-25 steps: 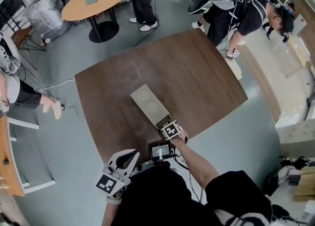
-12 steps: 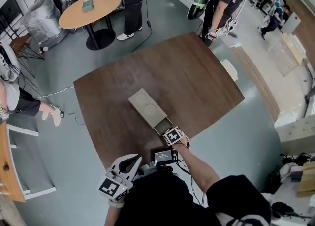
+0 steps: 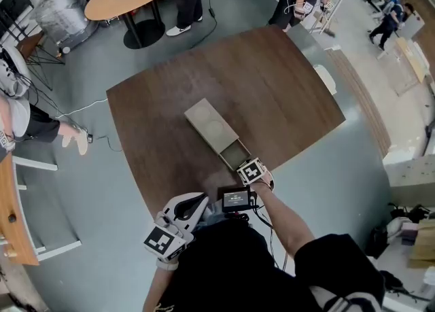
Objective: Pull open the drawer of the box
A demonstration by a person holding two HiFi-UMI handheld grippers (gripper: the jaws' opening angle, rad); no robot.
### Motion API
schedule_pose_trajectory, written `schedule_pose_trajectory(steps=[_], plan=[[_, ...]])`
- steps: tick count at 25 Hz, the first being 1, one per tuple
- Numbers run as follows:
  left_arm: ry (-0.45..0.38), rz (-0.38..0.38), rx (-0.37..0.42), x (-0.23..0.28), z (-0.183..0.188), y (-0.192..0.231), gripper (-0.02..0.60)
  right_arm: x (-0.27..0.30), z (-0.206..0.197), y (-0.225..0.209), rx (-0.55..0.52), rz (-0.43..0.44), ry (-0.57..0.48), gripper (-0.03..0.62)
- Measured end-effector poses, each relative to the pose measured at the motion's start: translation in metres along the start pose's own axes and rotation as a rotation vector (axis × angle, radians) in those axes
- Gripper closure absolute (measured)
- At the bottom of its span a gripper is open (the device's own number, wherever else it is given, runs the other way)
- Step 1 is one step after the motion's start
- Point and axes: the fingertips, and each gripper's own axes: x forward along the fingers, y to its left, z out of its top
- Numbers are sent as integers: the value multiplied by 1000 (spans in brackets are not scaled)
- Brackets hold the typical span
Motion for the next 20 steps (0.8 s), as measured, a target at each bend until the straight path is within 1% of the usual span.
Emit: schedule_pose_trajectory(steps=[5,7,9,11,13,20], plan=[[5,-13,-7,-2,-7,-5,577,-1,-15,3,7,4,0,421],[4,-19,-10,-4,-9,-7,577,-2,-24,6,18,5,27,421],[1,-26,-11,-3,-9,-10,577,-1,-29,13,32,36,29,421],[8,-33,-10,-2,-11,-13,577,-1,-27,6,16,12,-1,421],[14,-41,-10,0,-14,-17,577,-4,-33,-1,13,-18,-5,421],[19,-62,-9,-2,-17,-24,577,-7,-49,3,30,-14,6,421]])
